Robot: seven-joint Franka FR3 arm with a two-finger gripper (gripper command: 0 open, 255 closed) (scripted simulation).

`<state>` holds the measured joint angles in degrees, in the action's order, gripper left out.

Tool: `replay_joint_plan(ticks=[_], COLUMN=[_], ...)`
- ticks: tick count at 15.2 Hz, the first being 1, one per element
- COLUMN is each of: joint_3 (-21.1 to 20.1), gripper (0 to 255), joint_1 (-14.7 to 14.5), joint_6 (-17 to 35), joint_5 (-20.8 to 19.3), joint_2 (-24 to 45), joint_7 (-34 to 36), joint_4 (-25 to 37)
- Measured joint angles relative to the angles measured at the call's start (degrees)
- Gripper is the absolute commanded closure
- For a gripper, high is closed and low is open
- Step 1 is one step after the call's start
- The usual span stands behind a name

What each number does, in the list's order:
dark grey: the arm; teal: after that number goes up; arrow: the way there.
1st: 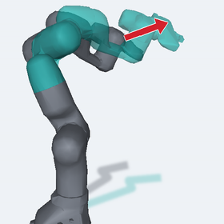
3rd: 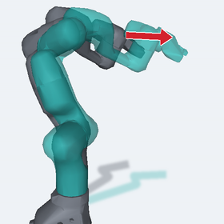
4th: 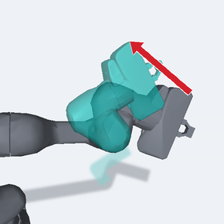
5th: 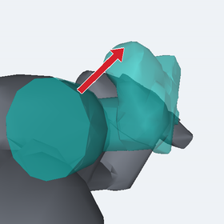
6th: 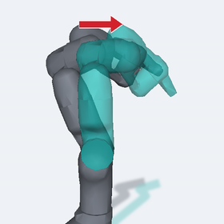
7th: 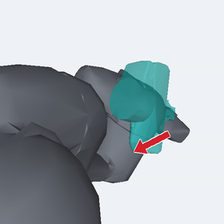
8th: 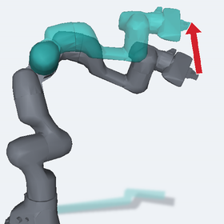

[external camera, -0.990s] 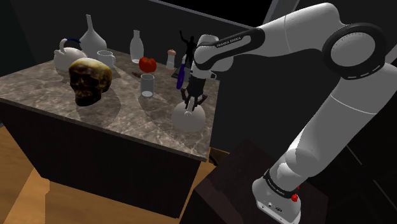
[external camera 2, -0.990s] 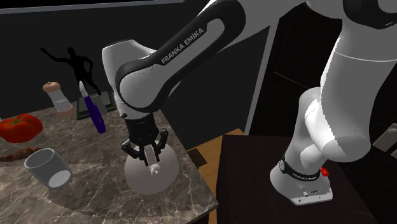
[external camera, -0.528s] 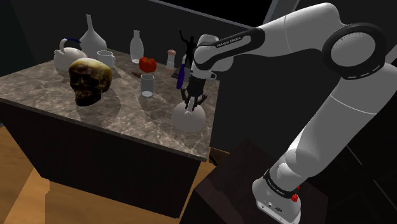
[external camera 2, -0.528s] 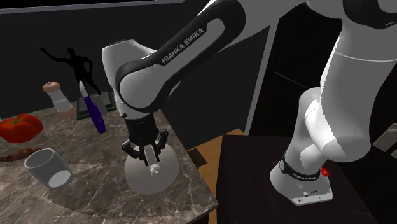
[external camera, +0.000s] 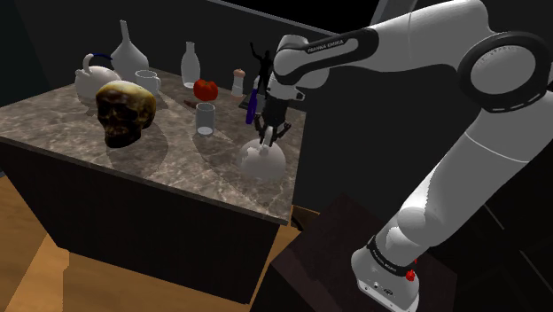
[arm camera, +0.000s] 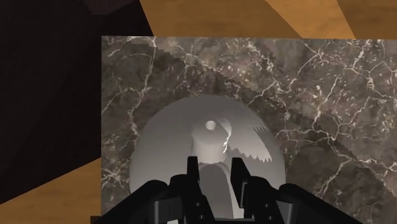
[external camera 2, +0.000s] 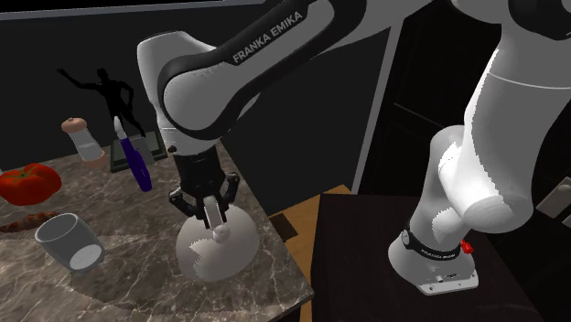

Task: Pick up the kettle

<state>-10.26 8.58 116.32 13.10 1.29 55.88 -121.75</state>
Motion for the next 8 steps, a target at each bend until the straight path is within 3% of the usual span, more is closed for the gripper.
replay_joint_plan(ticks=[8], joint_3=[0.11], gripper=[255], joint_1=[0.12], joint_6=[-5.53], joint_5=[-0.15], joint_2=[-2.25], joint_7=[0.94], joint_4=[3.34])
